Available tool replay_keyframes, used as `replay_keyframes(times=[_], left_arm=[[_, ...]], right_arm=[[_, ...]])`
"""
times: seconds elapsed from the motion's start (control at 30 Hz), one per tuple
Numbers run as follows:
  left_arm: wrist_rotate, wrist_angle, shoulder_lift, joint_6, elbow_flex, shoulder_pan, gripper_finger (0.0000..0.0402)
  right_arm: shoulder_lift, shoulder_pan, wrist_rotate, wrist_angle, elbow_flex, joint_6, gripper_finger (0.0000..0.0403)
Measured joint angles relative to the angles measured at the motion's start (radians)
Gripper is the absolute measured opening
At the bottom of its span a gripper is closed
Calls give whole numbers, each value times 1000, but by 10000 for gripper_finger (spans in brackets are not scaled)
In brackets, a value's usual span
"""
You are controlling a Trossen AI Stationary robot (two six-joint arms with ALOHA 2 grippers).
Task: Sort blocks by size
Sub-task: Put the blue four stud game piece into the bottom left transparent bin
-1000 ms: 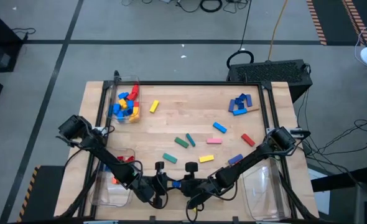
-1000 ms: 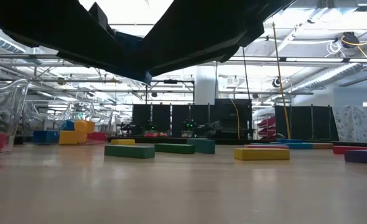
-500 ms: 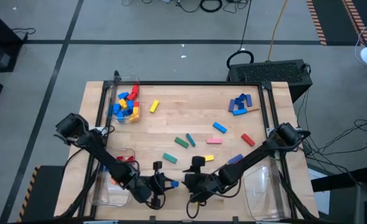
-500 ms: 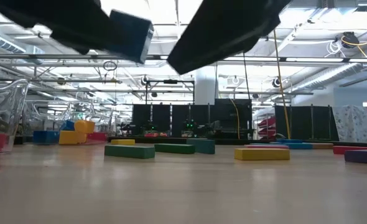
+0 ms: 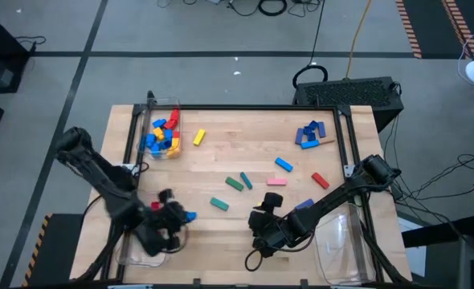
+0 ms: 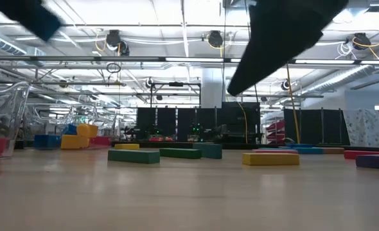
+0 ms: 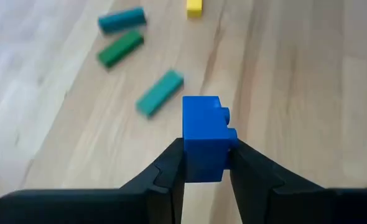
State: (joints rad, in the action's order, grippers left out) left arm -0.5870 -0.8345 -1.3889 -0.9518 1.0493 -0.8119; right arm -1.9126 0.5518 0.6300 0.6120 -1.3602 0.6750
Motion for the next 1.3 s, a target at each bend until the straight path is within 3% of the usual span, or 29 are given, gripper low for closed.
replay_keyframes(times=[0.17,0.33,0.5,0.77,1.07,1.3], left_arm=[[29,-254,103,-279,5,-111,102],[109,-410,107,-477,-8,-189,102],[223,-404,56,-537,-52,-203,102],[282,-381,-5,-557,-108,-205,108],[326,-350,-5,-562,-156,-204,233],[296,-360,18,-558,-110,-181,257]], right_arm=[[-1,0,-1,49,0,21,227],[-1,-1,-2,131,0,17,226],[-1,-3,-3,279,0,73,226],[-1,-6,-40,364,0,88,226],[1,-28,-61,513,0,124,226],[33,-111,-90,654,1,137,226]])
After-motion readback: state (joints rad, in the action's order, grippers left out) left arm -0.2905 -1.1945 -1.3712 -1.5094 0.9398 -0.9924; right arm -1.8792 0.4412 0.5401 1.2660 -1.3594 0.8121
